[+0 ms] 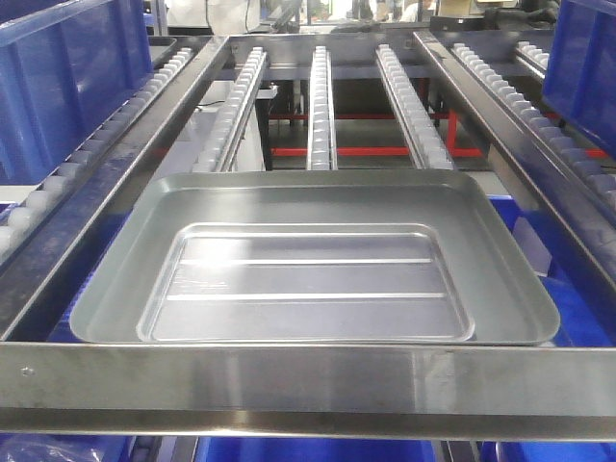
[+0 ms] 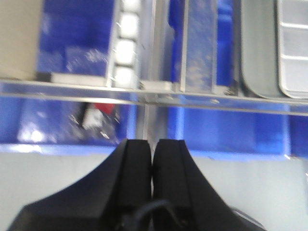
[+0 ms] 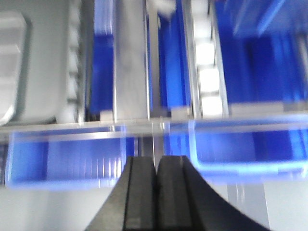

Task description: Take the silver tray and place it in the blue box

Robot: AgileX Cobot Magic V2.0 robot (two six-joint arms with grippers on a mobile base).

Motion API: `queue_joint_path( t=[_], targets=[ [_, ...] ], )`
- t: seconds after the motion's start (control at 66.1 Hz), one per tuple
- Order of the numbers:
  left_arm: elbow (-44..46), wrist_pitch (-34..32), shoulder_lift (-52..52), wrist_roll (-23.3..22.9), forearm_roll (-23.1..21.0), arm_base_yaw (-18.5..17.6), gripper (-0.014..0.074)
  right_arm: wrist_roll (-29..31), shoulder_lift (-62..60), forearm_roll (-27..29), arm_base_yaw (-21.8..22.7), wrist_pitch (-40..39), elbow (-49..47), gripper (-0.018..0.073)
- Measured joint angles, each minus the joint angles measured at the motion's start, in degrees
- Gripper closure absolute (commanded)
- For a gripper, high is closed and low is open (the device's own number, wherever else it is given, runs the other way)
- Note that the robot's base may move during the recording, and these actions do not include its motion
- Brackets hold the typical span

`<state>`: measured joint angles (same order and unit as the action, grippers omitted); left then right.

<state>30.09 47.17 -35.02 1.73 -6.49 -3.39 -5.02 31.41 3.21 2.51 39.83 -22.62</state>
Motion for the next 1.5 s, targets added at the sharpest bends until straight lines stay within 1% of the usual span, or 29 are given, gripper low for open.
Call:
queue_joint_path(
  t=[0.181,0.272,0.363,0.469,0.559,0.62,0.665,0.711,0.801,0.862,0.907,0.937,0.983,1.028,1.104,1.164,1.194,1.225,1.27,1.33,1.391,1.497],
  targets=[
    [1.21,0.55,-4.46,0.0,-2.17,0.0,0.0602,0.0,2.78,0.39,0.0,0.22,-1.07,0.051],
    [1.21,-0.31,-5.46,0.0,-3.71,0.0,0.0602,0.0,2.78,2.42,0.0,0.22,-1.07,0.051],
    [1.21,-2.47,-6.95,0.0,-6.31,0.0,0.0602,0.0,2.78,4.19,0.0,-0.36,-1.07,0.051],
    [1.21,-2.66,-9.2,0.0,-10.27,0.0,0.0602,0.0,2.78,5.28,0.0,-1.06,-1.07,0.051],
    [1.21,-2.78,-11.41,0.39,-14.28,0.0,0.0602,0.0,2.78,9.06,0.0,-1.54,-1.07,0.051],
    [1.21,-3.33,-12.77,0.96,-16.19,0.0,0.0602,0.0,2.78,13.09,0.0,-2.11,-1.07,0.0509],
    [1.3,-4.08,-13.33,1.07,-16.86,0.0,0.0602,0.22,2.78,15.6,0.0,-2.37,-1.09,0.0501],
    [1.55,-4.64,-14.07,1.29,-17.03,0.0,0.0602,0.66,3.4,16.94,0.0,-1.86,-1.49,0.0501],
    [3.18,-5.01,-15.66,1.42,-17.17,-0.12,0.0603,1.05,6.31,17.74,0.0,1.28,-3.92,0.0494],
    [4.84,-5.63,-17.22,1.42,-16.28,-1.3,0.0603,1.17,9.01,17.58,0.0,2.66,-6.0,0.0484],
    [6.26,-6.38,-18.54,0.74,-15.15,-3.17,0.0603,1.25,10.97,16.99,0.0,2.74,-7.47,0.0484],
    [7.2,-6.98,-19.61,-0.52,-13.82,-4.7,0.0603,1.25,12.37,16.25,0.0,2.63,-8.74,0.0484],
    [8.7,-7.46,-21.33,-3.72,-10.78,-7.21,0.0603,1.25,14.73,15.4,0.0,2.36,-10.17,0.0484],
    [10.33,-7.72,-23.31,-8.21,-6.65,-10.04,0.0603,1.25,16.81,14.71,0.0,1.96,-11.42,0.0484],
    [13.07,-7.84,-27.14,-16.89,1.51,-15.49,0.0603,1.01,20.1,13.39,-0.76,0.58,-12.7,0.0482],
    [15.07,-7.95,-30.57,-23.61,7.55,-19.68,0.0603,0.09,22.66,11.76,-2.46,-1.03,-13.18,0.048],
    [16.14,-7.95,-32.31,-26.48,9.97,-21.85,0.0603,-0.82,24.0,10.68,-3.73,-1.89,-13.32,0.048],
    [17.25,-7.95,-33.69,-28.48,11.43,-23.78,0.0603,-1.85,25.35,9.57,-4.91,-2.41,-13.43,0.048],
    [18.89,-7.82,-36.15,-31.2,12.99,-25.92,0.0603,-4.24,27.35,7.35,-7.61,-3.23,-13.7,0.048],
    [20.66,-7.26,-39.23,-33.05,13.35,-27.62,0.0603,-8.27,29.75,4.08,-10.64,-4.31,-14.32,0.048],
    [22.4,-6.74,-42.0,-33.96,13.35,-28.96,0.0603,-12.72,33.0,0.64,-14.42,-4.76,-15.4,0.048],
    [24.35,-6.23,-45.79,-34.36,12.57,-30.16,0.0603,-19.81,38.52,-5.11,-19.52,-4.86,-18.68,0.048]
  ],
)
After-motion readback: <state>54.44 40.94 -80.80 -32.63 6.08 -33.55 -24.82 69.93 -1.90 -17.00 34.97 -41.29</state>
